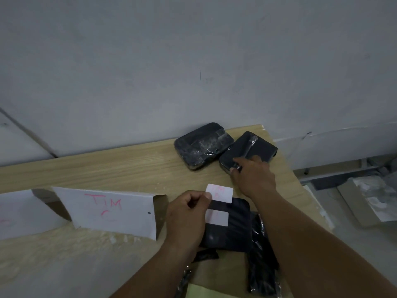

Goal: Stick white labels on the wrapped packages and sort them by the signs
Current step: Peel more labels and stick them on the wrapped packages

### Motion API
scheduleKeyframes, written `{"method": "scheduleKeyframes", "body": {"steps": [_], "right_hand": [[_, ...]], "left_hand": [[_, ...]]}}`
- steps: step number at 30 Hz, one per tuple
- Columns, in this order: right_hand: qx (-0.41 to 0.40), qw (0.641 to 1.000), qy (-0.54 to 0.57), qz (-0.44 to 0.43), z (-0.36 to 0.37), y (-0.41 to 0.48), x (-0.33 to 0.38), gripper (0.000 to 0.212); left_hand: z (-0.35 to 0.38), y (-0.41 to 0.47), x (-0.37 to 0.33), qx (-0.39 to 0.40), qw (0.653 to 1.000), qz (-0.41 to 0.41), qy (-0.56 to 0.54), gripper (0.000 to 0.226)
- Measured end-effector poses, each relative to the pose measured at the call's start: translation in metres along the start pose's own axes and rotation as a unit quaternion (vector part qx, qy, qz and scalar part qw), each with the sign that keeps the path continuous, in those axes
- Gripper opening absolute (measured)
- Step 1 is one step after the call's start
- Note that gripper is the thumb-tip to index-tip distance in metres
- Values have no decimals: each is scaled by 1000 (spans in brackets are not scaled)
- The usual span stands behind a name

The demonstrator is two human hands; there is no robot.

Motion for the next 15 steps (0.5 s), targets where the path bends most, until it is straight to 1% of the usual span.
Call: {"method": "scheduleKeyframes", "body": {"steps": [2,8,11,15], "right_hand": [[2,1000,-9,-4,1,3,0,44],[-13,1000,0,-7,3,3,-3,39],[-26,999,34,-2,2,-1,-6,27],[-18,994,106,-7,5,-11,-13,11]], "left_hand": [[6,4,-4,0,1000,1,0,13],[21,13,-14,-2,999,-3,-48,12],[23,14,-15,-5,999,1,-53,12],[26,16,-18,-9,998,-10,-62,12]]}}
Point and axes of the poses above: each hand's wrist, its own y-axis towards the middle knuckle, its own z-axis out of the palm, x = y × z, the point moved 2 cm from there along y, towards the middle knuckle, and after that the axes turned 6 degrees about x, right-handed, at the moved point
